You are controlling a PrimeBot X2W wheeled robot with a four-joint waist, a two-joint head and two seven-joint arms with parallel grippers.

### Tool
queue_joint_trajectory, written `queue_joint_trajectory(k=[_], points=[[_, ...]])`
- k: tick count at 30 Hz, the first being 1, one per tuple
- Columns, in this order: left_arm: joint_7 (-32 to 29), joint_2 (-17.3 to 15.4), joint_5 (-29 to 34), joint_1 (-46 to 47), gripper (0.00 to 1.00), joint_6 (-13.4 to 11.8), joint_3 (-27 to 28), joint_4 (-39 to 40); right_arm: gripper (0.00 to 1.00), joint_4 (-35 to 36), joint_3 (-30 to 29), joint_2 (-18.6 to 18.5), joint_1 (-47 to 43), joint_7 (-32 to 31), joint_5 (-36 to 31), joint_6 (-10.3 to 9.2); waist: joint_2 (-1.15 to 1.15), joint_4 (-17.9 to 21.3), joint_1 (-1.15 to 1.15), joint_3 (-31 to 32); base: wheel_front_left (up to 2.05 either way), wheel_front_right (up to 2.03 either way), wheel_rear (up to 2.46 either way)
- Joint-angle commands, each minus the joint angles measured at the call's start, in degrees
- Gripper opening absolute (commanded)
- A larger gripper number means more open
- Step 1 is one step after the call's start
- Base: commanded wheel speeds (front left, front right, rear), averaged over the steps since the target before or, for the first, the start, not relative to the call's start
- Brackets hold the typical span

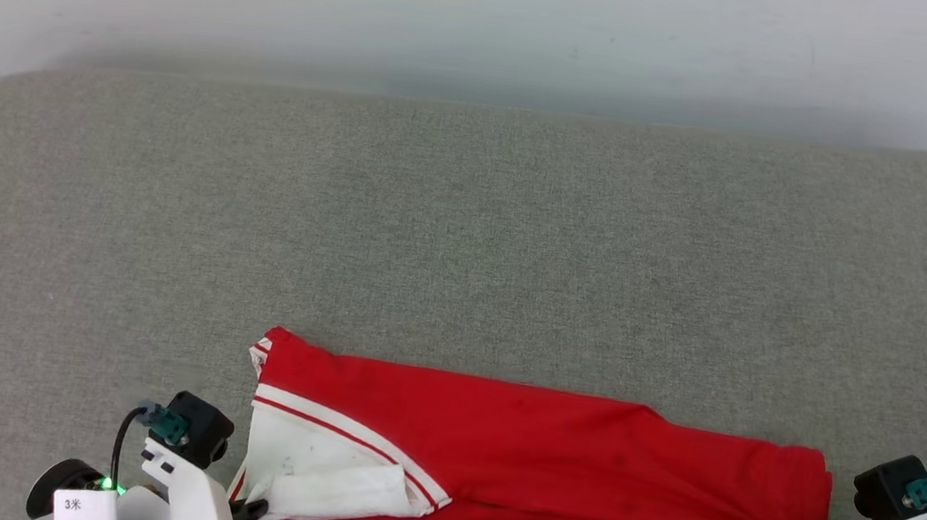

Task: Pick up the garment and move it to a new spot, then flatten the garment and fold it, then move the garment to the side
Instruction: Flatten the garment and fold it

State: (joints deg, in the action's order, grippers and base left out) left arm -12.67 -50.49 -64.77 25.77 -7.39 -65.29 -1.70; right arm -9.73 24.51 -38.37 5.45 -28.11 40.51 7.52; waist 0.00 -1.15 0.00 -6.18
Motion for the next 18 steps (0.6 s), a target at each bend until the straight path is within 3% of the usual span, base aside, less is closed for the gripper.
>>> queue_joint_trajectory(k=[1,2,3,4,12,18], points=[[-0.16,0.6,0.46,-0.71,0.0,0.08,-0.49,-1.49,0.0,-1.17,0.01,0.81,-0.72,0.09,-0.84,-0.06,0.0,0.03,0.0,-0.49,0.0,0.0,0.0],[0.03,1.1,0.41,-0.79,0.0,0.13,-0.56,-1.98,0.24,-1.5,0.09,1.33,-0.77,0.38,-0.82,-0.06,0.0,-0.01,0.0,-0.59,0.0,0.0,0.0],[0.43,1.53,0.21,-0.89,0.41,0.13,-0.45,-2.43,1.0,-1.72,-0.13,1.83,-0.79,0.84,-0.5,-0.06,0.0,-0.02,0.0,-0.61,0.0,0.0,0.0],[1.14,1.81,0.06,-0.94,1.0,0.0,-0.07,-2.77,1.0,-1.83,-0.53,2.17,-0.76,1.48,-0.25,-0.06,0.0,-0.03,0.0,-0.52,0.0,0.0,0.0],[10.13,1.21,1.26,-2.9,1.0,-3.78,3.34,-1.22,1.0,2.56,-4.49,0.7,-2.22,5.45,2.99,-0.06,0.0,0.12,0.0,2.28,0.0,0.0,0.0],[19.83,1.13,3.7,-5.12,1.0,-11.21,7.18,1.13,1.0,7.14,-10.54,-1.74,-3.28,4.32,4.43,-0.06,0.0,-0.12,0.0,3.57,0.0,0.0,0.0]])
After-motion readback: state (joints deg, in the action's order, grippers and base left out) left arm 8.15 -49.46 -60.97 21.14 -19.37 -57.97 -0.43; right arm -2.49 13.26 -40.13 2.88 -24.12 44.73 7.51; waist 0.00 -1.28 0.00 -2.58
